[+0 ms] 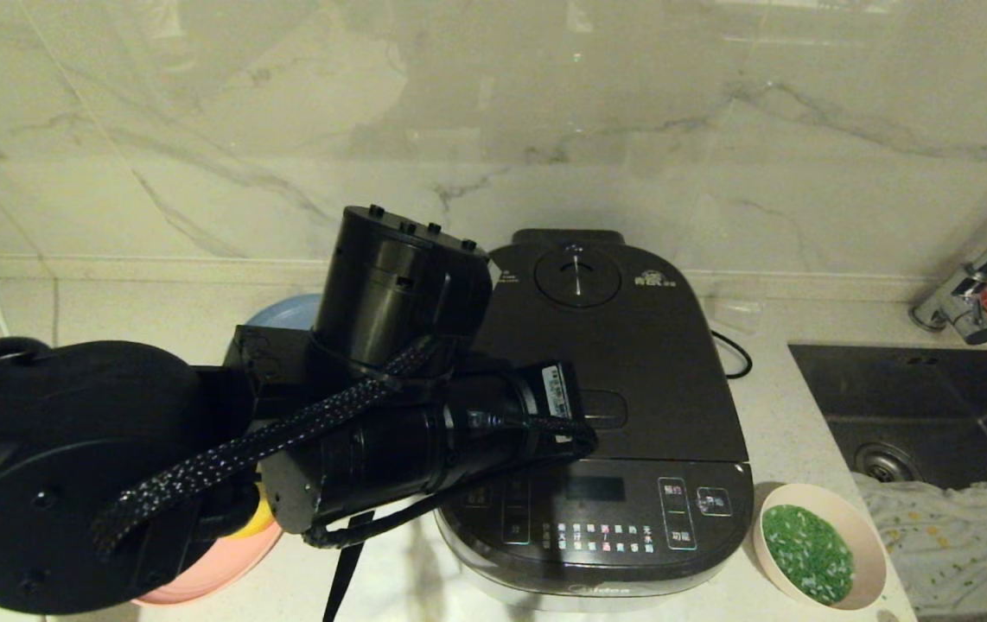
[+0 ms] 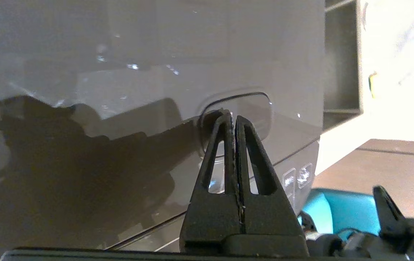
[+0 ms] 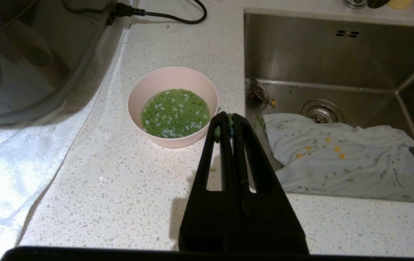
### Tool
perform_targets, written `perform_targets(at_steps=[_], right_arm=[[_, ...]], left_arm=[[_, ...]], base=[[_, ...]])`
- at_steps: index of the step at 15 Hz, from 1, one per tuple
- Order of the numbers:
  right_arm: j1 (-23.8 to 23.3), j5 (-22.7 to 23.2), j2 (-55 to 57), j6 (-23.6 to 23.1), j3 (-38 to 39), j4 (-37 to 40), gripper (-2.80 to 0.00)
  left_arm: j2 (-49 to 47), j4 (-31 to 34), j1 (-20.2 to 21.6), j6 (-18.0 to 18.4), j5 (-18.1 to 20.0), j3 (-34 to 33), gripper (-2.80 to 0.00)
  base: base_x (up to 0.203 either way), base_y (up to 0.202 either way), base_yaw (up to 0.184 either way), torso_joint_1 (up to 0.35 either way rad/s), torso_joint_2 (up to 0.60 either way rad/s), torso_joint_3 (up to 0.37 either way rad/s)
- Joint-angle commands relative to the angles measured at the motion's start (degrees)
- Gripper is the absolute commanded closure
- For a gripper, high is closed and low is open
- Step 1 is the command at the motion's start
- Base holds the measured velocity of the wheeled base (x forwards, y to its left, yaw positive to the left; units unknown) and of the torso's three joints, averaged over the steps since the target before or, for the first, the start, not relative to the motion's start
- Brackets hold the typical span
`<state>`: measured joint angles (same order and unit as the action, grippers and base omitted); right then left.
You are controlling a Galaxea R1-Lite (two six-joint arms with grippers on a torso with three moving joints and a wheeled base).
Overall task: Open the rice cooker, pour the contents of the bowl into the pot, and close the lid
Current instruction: Open the rice cooker
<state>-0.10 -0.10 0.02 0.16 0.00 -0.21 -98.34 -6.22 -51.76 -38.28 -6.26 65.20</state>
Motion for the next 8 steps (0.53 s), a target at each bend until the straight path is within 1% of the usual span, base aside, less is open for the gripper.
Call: perform_targets(at_steps=[1,4,5,8], right_arm=[[0.0,0.0,0.0,0.0,0.0,0.0,0.0],[0.0,0.0,0.0,0.0,0.0,0.0,0.0],[0.0,0.0,0.0,0.0,0.0,-0.1,0.0],[0.0,0.0,0.0,0.0,0.0,-0.1,0.0]], left_arm=[[-0.3,0.1,0.1,-0.2,-0.5,-1.1,0.0],[-0.8,-1.1,0.1,1.0,-0.6,-1.4,0.0],[-1.0,-1.3,0.0,1.2,-1.2,-1.4,0.0],[0.6,-3.4,0.1,1.2,-1.8,-0.5,0.0]], base=[[0.0,0.0,0.0,0.0,0.0,0.0],[0.0,0.0,0.0,0.0,0.0,0.0],[0.0,0.0,0.0,0.0,0.0,0.0],[0.0,0.0,0.0,0.0,0.0,0.0]])
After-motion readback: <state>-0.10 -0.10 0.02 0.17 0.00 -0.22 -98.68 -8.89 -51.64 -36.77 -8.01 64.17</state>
